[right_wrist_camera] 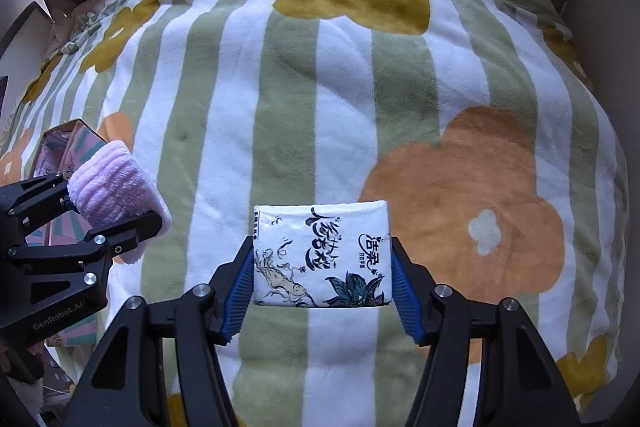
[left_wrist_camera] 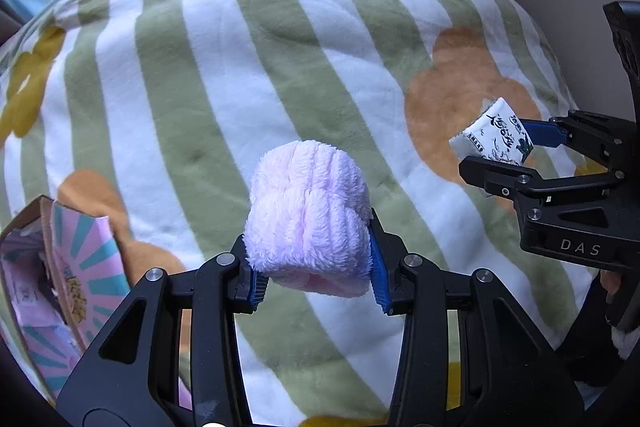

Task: Organize objects
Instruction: 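Carry the pink sponge with the left gripper while the right carries the tissue pack to the box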

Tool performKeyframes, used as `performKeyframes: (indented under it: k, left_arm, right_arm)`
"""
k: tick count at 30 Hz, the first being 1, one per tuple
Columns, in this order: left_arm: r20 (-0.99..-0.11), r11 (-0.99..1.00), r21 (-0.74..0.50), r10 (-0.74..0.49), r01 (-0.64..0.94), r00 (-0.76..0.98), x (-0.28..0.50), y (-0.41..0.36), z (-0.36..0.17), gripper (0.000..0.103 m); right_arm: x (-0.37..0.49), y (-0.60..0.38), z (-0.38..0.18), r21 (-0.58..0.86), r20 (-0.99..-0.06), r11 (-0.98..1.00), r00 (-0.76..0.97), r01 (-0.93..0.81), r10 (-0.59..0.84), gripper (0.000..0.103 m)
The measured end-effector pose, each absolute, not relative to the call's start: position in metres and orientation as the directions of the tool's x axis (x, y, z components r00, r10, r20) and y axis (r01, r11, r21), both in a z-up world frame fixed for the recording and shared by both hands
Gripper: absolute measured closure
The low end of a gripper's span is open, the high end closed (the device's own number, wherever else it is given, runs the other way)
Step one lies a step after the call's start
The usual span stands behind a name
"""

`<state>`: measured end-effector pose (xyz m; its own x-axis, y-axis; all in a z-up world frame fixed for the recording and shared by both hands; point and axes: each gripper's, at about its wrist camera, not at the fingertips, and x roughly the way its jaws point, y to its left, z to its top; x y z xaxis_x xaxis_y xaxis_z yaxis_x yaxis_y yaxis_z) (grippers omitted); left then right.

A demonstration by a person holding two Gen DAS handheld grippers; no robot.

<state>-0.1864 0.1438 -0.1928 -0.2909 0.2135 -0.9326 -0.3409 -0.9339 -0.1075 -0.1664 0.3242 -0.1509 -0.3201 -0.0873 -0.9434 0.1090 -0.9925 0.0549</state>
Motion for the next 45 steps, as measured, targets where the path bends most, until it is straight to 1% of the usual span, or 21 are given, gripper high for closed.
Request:
performKeyframes:
  k: [6, 9, 15, 20, 31, 37, 45]
  left_arm:
    - [-0.914, -0.959, -0.123, 0.210, -0.256, -0.348, -0.163, 0.118, -0.141, 0.065]
    - [-0.906, -0.971, -0.149, 0.211, -0.188, -0.367, -0.147, 0.101, -0.120, 0.065]
    - [-0.907, -0.989, -0.125, 0.145, -0.077, -0.396, -0.109, 0.074, -0.091, 0.065]
    - [-0.905, -0.992, -0.123, 0.116, -0.008, -0.409, -0.082, 0.055, -0.087, 0.065]
    - [-0.897, -0.992, -0.118, 0.084, 0.052, -0.435, -0.056, 0.031, -0.074, 0.065]
    - [-0.895, -0.986, -0.123, 0.061, 0.113, -0.443, -0.047, 0.008, -0.071, 0.065]
    - [-0.896, -0.958, -0.130, 0.004, 0.254, -0.444, -0.025, -0.040, -0.074, 0.065]
  right_arm:
    - [-0.152, 0.298, -0.112, 0.088, -0.931, -0.994, -0.351, 0.059, -0.103, 0.046]
    - [-0.138, 0.288, -0.095, 0.103, -0.924, -0.994, -0.366, 0.040, -0.110, 0.046]
    - [-0.106, 0.269, -0.069, 0.102, -0.916, -0.994, -0.386, 0.042, -0.110, 0.045]
    - [-0.090, 0.259, -0.064, 0.081, -0.916, -0.995, -0.388, 0.067, -0.100, 0.045]
    - [-0.081, 0.241, -0.052, 0.074, -0.907, -0.991, -0.406, 0.115, -0.115, 0.045]
    - [-0.088, 0.213, -0.045, 0.070, -0.900, -0.979, -0.412, 0.191, -0.145, 0.045]
    - [-0.102, 0.155, -0.045, 0.074, -0.899, -0.936, -0.382, 0.344, -0.212, 0.045]
